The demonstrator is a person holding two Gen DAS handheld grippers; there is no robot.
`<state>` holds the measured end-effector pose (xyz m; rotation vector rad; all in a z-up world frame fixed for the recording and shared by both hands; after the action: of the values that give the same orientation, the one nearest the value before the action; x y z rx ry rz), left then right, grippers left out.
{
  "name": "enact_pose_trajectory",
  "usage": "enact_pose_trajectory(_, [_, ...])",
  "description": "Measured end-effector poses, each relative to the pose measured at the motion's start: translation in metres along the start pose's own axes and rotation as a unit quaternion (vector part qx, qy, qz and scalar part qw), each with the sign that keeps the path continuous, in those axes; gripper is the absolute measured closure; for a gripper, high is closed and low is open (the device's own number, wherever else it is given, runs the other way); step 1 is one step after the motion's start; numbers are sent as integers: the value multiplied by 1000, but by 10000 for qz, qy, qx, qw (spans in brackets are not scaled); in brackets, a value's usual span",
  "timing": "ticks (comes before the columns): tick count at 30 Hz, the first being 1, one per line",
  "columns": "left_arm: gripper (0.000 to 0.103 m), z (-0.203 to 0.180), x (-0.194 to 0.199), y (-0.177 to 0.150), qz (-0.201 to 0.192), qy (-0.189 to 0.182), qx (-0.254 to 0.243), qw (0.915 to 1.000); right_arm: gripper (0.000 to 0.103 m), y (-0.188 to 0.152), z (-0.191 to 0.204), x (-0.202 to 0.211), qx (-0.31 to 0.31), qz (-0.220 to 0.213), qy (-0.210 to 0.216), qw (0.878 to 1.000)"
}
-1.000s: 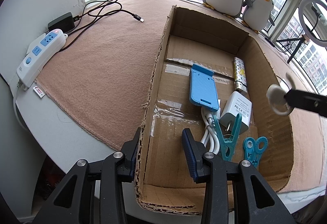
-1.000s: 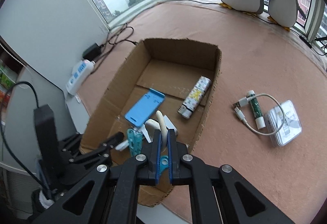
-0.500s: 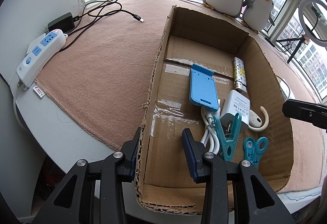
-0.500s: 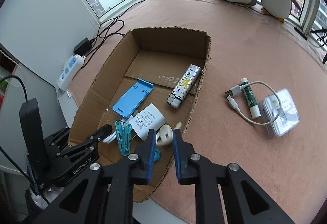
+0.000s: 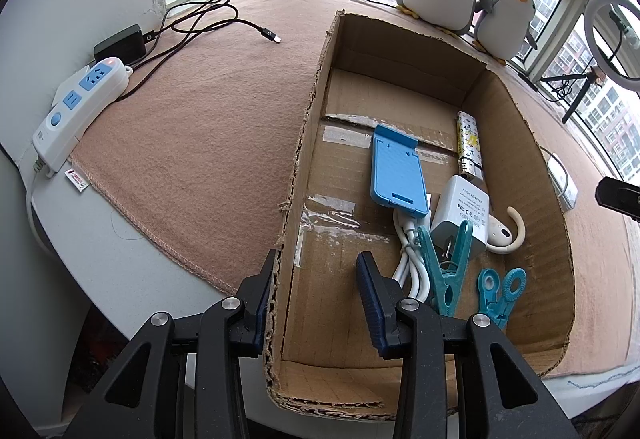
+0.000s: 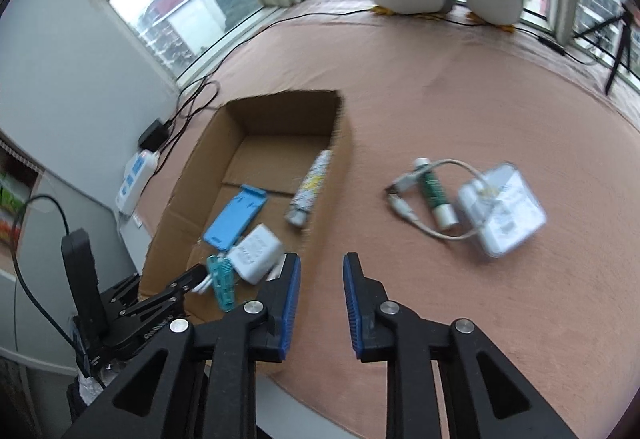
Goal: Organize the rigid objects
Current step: 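Move the right gripper to the white USB cable and grasp it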
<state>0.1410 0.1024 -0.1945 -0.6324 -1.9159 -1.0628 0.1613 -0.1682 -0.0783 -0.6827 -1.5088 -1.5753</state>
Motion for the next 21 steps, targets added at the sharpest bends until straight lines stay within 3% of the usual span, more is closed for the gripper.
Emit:
enact_pose_trajectory(2, [64,0,0,0,-2,5,2,10000,78,-4,-12,3,-175,-18,8,9998])
enact_pose_trajectory(14, [63,-1,1,0,-3,46,-3,10000,77,-22,-101,23,-1149,-231,-397,9923])
enact_pose_trajectory(21, [63,-1,1,0,-7,66,-14,10000,77,-13,-118,8,-1233,-149,-186,9921])
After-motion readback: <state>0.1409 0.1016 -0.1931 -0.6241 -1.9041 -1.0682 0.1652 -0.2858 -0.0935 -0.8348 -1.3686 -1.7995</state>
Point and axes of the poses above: each gripper's, at about its wrist camera, not at the fingertips, and x roughly against the way its jaws point, z to its left, y to its top, the point moved 5 cm from there along -x, roughly the way its jaws point, and after that the axes turned 15 degrees about x, right-handed, at the moved point
